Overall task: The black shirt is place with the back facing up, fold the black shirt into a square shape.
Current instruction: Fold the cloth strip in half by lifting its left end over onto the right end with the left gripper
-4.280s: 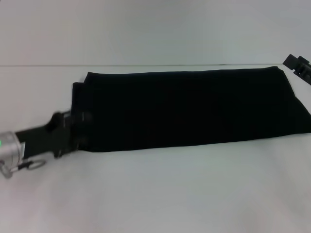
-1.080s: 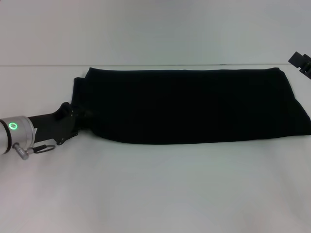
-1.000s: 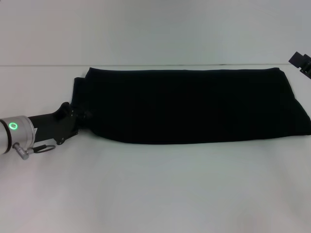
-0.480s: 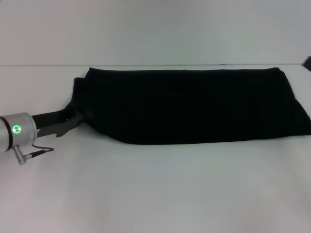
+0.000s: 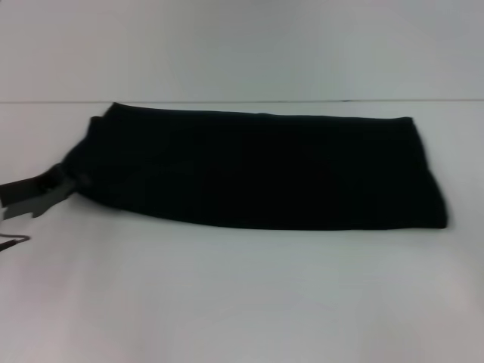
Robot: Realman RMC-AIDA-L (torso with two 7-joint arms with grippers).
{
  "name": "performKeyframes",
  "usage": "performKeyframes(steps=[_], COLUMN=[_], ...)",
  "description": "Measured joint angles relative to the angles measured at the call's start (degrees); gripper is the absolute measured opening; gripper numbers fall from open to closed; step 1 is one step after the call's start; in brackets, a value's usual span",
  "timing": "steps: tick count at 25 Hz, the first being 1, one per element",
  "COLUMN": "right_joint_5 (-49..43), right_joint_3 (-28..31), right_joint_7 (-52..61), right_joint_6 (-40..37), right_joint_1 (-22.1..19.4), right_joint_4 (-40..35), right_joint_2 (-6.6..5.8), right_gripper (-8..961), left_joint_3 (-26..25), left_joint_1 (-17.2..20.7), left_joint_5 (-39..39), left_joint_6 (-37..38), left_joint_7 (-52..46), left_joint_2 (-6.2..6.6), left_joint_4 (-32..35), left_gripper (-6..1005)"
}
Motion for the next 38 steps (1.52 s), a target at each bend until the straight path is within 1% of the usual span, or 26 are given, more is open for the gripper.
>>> performKeyframes(steps=[4,7,11,13,17,20,22,23,24,26,28,30,31,32,33,34,35,36,37,38], right_joint_5=[0.0,-0.1,-0.1,-0.1,-0.1,-0.1,-0.1,-0.1,-0.1,-0.1,-0.1,-0.1,-0.1,-0.1,-0.1,-0.1,-0.1,-0.1,-0.1,-0.2], right_joint_3=[0.1,0.2,0.2,0.2,0.2,0.1,-0.1,-0.2,-0.2,-0.2,-0.2,-0.3,-0.3,-0.3,-0.3,-0.4,-0.4,-0.4,-0.5,-0.5], right_joint_7=[-0.1,-0.3,-0.4,-0.4,-0.4,-0.4,-0.1,0.0,0.0,0.0,-0.2,-0.4,-0.4,-0.5,-0.5,-0.5,-0.5,-0.5,-0.5,-0.5], right_joint_6=[0.1,0.2,0.2,0.2,-0.1,-0.3,-0.4,-0.4,-0.5,-0.6,-0.6,-0.6,-0.6,-0.6,-0.6,-0.6,-0.6,-0.6,-0.6,-0.6], right_joint_1=[-0.2,-0.2,-0.4,-0.6,-0.9,-1.0,-0.8,-0.6,-0.5,-0.2,0.1,0.5,0.6,0.8,1.0,1.1,1.3,1.3,1.3,1.3], right_joint_4=[0.0,0.2,0.2,0.2,0.3,0.3,0.3,0.3,0.3,0.3,0.3,0.3,0.3,0.3,0.4,0.3,0.4,0.4,0.4,0.4], right_joint_2=[0.41,0.45,0.45,0.47,0.86,1.06,1.15,1.25,1.34,1.57,1.76,1.87,1.9,1.95,2.01,2.09,2.21,2.29,2.35,2.37], right_gripper=[716,716,716,716,718,718,718,718,718,718,718,718,718,718,718,718,718,718,718,718], left_joint_3=[-2.2,-3.8,-4.7,-4.7,-4.8,-4.3,-3.0,-3.0,0.3,2.7,6.4,10.9,10.9,17.2,20.4,23.3,28.9,28.9,37.6,39.3], left_joint_1=[2.5,3.6,3.7,3.2,0.8,-2.5,-6.2,-6.2,-10.6,-13.3,-17.0,-19.9,-19.9,-22.4,-23.4,-24.2,-25.7,-25.7,-28.1,-28.5], left_joint_5=[0.6,0.8,0.8,0.8,-1.4,-3.0,-3.3,-3.3,-3.3,-3.3,-3.4,-3.4,-3.4,-3.5,-3.6,-4.0,-5.7,-5.7,-10.1,-11.3], left_joint_6=[0.3,0.5,1.0,2.0,4.9,8.6,10.4,10.4,10.9,10.6,9.6,7.8,7.8,4.7,3.1,1.4,-1.7,-1.7,-6.7,-7.7], left_joint_7=[-2.1,-3.1,-3.8,-5.1,-6.6,-6.7,-7.1,-7.1,-7.8,-8.0,-8.1,-7.8,-7.8,-6.9,-6.4,-5.8,-4.3,-4.3,0.2,1.3], left_joint_2=[0.07,0.09,0.09,0.09,0.04,0.01,-0.12,-0.12,-0.4,-0.86,-2.34,-4.43,-4.43,-7.02,-7.78,-8.34,-8.68,-8.68,-8.72,-8.72], left_joint_4=[2.4,3.3,3.4,3.5,3.8,4.5,4.9,4.9,4.8,4.5,4.1,4.0,4.0,4.0,3.4,2.7,0.1,0.1,-5.1,-6.0], left_gripper=[20,20,20,20,20,21,21,21,20,20,20,26,29,32,35,38,41,44,47,50])
